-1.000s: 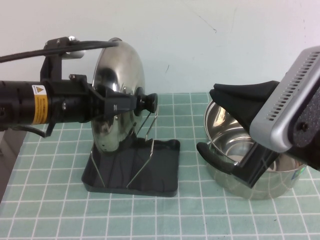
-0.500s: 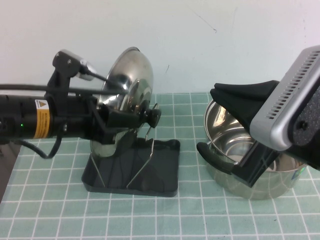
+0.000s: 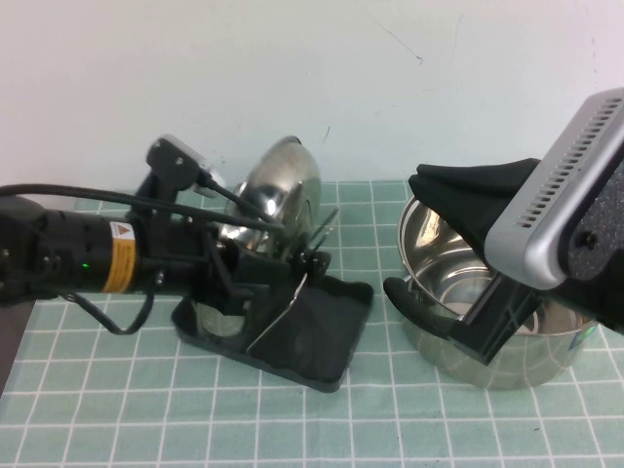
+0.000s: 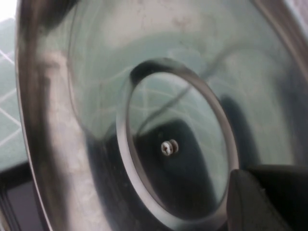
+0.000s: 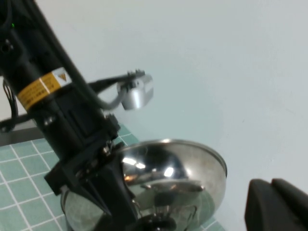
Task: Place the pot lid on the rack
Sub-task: Place the pot lid on the pot rack
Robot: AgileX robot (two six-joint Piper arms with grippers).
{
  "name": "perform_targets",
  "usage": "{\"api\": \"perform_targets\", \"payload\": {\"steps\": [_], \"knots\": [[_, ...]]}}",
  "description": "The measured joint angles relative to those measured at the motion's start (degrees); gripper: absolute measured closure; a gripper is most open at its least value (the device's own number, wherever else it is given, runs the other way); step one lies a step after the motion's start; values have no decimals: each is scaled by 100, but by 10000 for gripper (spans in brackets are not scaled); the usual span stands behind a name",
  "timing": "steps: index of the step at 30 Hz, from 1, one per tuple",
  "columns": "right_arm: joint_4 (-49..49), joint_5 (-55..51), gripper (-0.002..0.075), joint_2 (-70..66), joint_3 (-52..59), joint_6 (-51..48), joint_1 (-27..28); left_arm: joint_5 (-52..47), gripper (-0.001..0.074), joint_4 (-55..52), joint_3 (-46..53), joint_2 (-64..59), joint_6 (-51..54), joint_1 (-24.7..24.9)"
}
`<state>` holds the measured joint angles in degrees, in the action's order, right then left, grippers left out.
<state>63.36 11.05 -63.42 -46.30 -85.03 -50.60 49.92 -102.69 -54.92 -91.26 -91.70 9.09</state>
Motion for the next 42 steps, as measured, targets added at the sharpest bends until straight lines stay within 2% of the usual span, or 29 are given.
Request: {"api": "perform_targets", "payload": {"steps": [8, 10, 14, 17, 20, 24, 30, 33, 36, 38, 40, 42], "knots": [[0, 0, 727, -14, 0, 0, 0, -173, 610, 98, 0, -88, -41, 53], [0, 0, 727, -14, 0, 0, 0, -267, 530, 98, 0, -99, -41, 52], [0, -10, 727, -14, 0, 0, 0, -348, 258, 98, 0, -99, -153, 52], [0, -21, 727, -14, 0, 0, 0, -372, 120, 98, 0, -99, -177, 52], [0, -21, 727, -14, 0, -85, 0, -526, 78, 98, 0, -25, -177, 52], [0, -21, 727, -14, 0, -236, 0, -880, 70, 98, 0, 306, -118, 52], [0, 34, 727, -14, 0, -299, 0, -1344, 113, 98, 0, 1040, 157, 52], [12, 90, 727, -14, 0, -656, 0, -1710, 173, 98, 0, 1431, 211, 52], [106, 323, 727, 99, 0, -1367, 0, -2278, 321, 98, 0, 1912, 262, 52], [513, 700, 727, 261, 0, -2082, 0, -2739, 489, 113, 0, 2316, 272, 52], [1331, 1144, 727, 448, -77, -3003, 0, -3125, 628, 127, 0, 2723, 272, 52], [2304, 1690, 727, 668, -256, -4174, 0, -3407, 686, 152, 0, 3053, 238, 52]]}}
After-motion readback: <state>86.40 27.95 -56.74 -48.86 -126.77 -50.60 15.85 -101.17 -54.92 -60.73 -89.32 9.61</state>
